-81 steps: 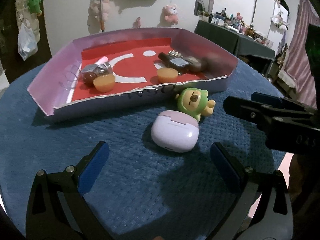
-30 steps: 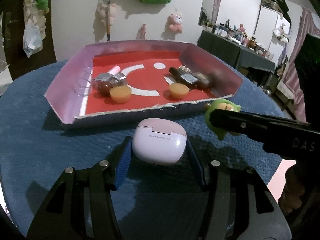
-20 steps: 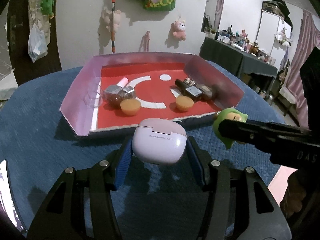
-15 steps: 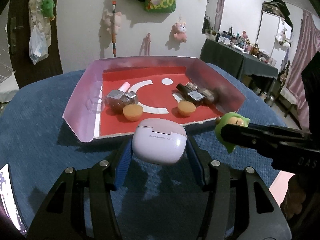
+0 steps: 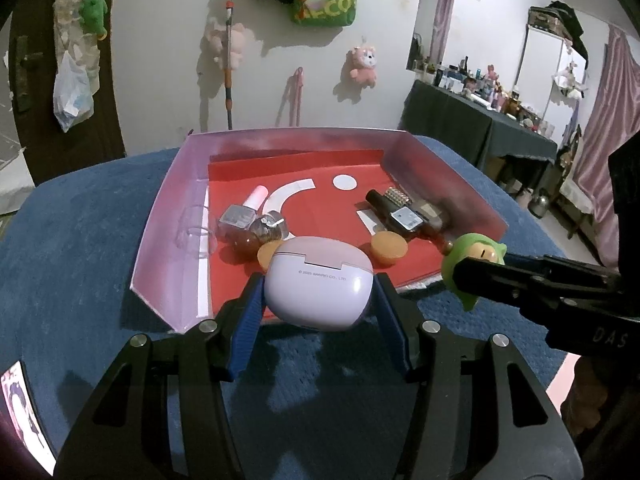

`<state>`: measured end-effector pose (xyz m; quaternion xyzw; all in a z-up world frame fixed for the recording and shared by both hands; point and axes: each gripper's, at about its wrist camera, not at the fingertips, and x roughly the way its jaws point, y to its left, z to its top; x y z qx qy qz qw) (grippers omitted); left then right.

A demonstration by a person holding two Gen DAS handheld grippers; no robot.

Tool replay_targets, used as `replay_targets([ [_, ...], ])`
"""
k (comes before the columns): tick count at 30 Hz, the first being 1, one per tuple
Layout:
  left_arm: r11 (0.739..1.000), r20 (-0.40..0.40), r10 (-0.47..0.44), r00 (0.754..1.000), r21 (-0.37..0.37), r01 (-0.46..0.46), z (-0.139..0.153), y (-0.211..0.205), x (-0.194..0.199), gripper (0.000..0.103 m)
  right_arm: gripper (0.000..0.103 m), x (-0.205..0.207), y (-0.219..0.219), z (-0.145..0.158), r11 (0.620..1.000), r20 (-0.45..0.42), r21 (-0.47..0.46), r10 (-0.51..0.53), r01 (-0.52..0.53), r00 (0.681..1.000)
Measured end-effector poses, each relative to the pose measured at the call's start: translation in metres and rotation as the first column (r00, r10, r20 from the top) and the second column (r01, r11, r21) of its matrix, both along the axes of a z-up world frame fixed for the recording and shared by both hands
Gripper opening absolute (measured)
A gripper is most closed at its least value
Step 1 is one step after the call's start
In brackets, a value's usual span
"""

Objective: Organize rigid objects
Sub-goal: 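Carry the earbud case and green figurine into the pink box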

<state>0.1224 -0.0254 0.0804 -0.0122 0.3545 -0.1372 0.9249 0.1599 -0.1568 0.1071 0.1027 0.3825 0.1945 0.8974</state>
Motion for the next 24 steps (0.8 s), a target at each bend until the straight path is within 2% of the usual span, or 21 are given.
replay_targets([
  [7, 0.999, -0.059, -0.02, 0.998, -0.029, 0.018, -0.006, 0.003, 0.025, 0.052, 0.043, 0.021, 0.002, 0.0, 0.999, 0.006, -0.037, -0.003, 0.004, 1.0],
  [16, 0.998, -0.135, -0.047, 0.99, -0.053, 0.04, -0.022, 0.003, 0.043, 0.052, 0.043, 0.043, 0.008, -0.015, 0.997, -0.039, -0.073, 0.016, -0.019, 0.999],
  [24, 0.998, -0.203, -0.056, 0.978, -0.043, 0.048, -0.039, 0.001, 0.055, 0.052, 0.043, 0.055, 0.01, -0.025, 0.996, -0.072, -0.084, 0.025, -0.031, 0.997],
])
